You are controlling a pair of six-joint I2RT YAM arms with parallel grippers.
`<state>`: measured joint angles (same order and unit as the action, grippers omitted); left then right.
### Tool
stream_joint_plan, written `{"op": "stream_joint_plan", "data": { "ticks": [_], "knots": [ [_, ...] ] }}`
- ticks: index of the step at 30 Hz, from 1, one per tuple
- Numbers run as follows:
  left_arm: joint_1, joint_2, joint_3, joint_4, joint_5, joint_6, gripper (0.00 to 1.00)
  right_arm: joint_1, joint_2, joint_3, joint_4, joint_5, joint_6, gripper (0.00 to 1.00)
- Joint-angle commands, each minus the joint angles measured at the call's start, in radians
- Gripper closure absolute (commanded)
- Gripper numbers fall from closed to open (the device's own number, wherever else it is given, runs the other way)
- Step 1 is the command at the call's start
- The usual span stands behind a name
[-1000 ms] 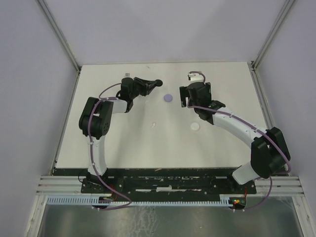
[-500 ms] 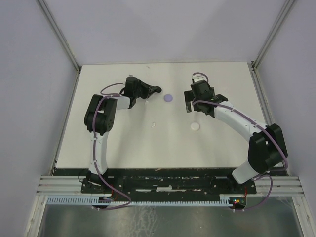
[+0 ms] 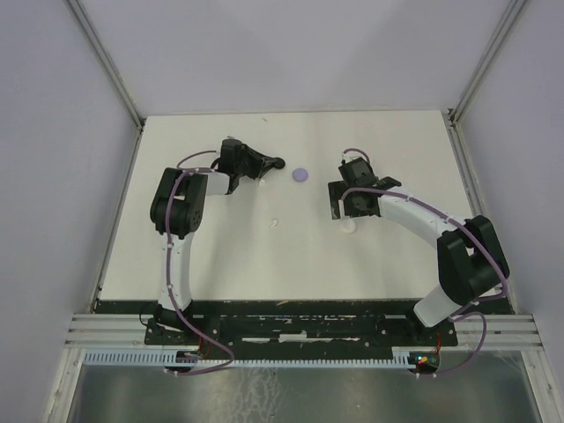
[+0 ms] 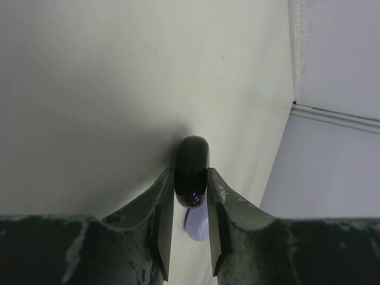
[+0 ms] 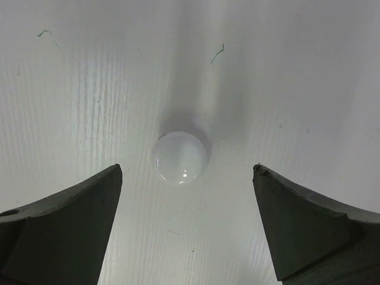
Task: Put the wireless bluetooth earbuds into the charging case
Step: Place the charging case at the center of the board.
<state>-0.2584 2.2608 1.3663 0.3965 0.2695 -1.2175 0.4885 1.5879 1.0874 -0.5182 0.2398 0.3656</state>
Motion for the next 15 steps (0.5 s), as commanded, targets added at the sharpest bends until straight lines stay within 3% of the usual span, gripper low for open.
{"op": "stream_joint_plan", "data": {
  "ticks": [1, 15],
  "knots": [
    [0.012, 0.009, 0.018, 0.013, 0.032, 0.047, 0.65, -0.003, 0.007, -0.017, 0.025, -0.028, 0.026, 0.00],
    [0.063, -0.032, -0.027, 0.033, 0.083, 0.040, 0.55, -0.004, 0.070, -0.071, 0.061, -0.078, 0.025, 0.01]
  ]
}}
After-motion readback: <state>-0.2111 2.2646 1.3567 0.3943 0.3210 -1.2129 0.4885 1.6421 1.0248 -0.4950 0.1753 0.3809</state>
